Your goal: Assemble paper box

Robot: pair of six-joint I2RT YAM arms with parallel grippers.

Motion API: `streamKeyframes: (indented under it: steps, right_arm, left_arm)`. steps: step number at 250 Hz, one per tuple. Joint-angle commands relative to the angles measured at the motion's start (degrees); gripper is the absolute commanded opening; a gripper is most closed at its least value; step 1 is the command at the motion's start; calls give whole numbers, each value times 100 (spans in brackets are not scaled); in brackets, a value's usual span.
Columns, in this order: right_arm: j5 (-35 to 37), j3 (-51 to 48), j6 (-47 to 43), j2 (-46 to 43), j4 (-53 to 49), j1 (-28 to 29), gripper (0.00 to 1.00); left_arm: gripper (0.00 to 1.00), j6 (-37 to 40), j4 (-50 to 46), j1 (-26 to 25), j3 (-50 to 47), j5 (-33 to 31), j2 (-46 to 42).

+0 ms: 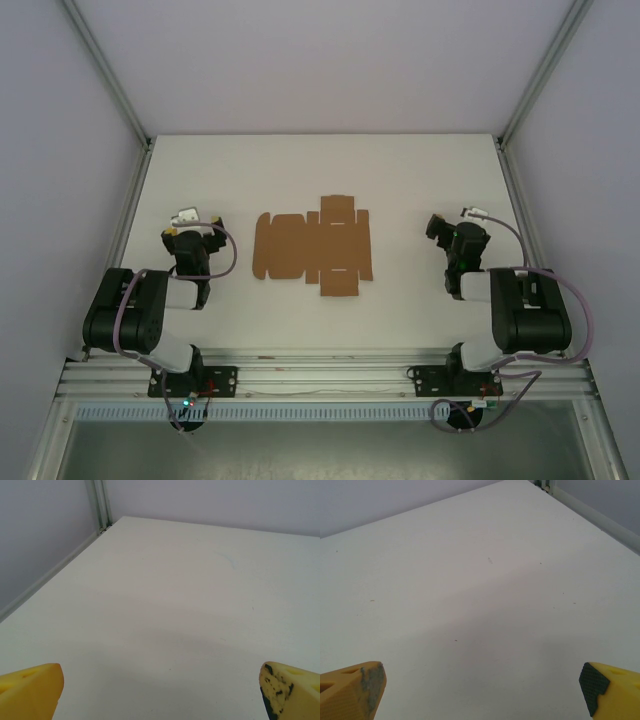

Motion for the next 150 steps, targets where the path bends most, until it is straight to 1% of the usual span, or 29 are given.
streamKeyframes:
  steps: [1, 70, 80, 96, 112, 122, 132, 150]
  right_arm:
    - [26, 89, -19, -14, 83, 19, 100]
    - [66, 89, -12, -21, 114, 16, 100]
    - [117, 168, 3, -117, -47, 16, 100]
    - [141, 385, 2, -470, -741, 19, 100]
    - [315, 766, 163, -948, -1867, 32, 100]
    - [435, 987, 325, -1180, -2484, 63, 100]
    - [508, 1209, 505, -1385, -3071, 127, 100]
    - [464, 1572, 826, -1632, -3994, 320, 100]
  left_arm:
    - [100, -28, -3, -41, 87, 86, -35]
    - [100, -28, 15, -41, 87, 95, -48]
    - [100, -17, -31, -38, 137, 69, -101]
    - [100, -78, -943, -41, 450, -62, -443]
    - [100, -223, -2183, -40, 922, -151, -887]
    - [100, -470, -2885, -38, 1187, -175, -1134]
    - [100, -673, -3476, -40, 1426, 0, -1325]
    - [100, -983, -4317, -55, 1812, 569, -1502]
